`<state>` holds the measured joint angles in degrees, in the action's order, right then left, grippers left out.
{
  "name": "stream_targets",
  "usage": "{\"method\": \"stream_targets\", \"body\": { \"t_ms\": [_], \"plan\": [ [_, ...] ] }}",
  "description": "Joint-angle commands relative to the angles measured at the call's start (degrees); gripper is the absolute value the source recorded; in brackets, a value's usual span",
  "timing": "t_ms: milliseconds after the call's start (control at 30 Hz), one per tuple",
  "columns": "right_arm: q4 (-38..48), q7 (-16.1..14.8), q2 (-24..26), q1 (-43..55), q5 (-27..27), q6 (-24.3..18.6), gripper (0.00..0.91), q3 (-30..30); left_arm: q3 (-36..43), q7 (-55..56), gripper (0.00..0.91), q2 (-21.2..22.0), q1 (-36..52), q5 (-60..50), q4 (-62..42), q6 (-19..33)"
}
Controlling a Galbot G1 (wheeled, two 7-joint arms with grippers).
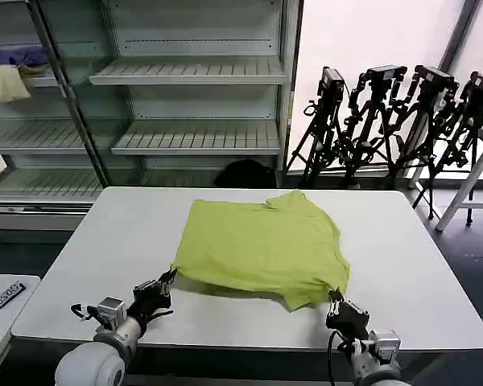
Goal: Fold and organize the clothes.
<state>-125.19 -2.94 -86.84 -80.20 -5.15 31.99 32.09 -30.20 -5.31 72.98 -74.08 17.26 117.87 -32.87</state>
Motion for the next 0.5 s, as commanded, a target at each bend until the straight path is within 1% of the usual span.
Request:
{"method": "stream_targets", "body": {
  "t_ms": [33,500],
  "plan": [
    [7.55,-0.41,0.07,11.08,1.01,1.15,0.0,-0.04,0.73,1.54,0.0,1.55,11.64,-0.61,-8.18,-0.31],
    [18.48,-0.66,-1.11,18.72,4.28,1.2,0.0,-1.42,4.09,0.41,0.0,2.05,15.19,-5.98,-14.24,-0.24]
  ]
}}
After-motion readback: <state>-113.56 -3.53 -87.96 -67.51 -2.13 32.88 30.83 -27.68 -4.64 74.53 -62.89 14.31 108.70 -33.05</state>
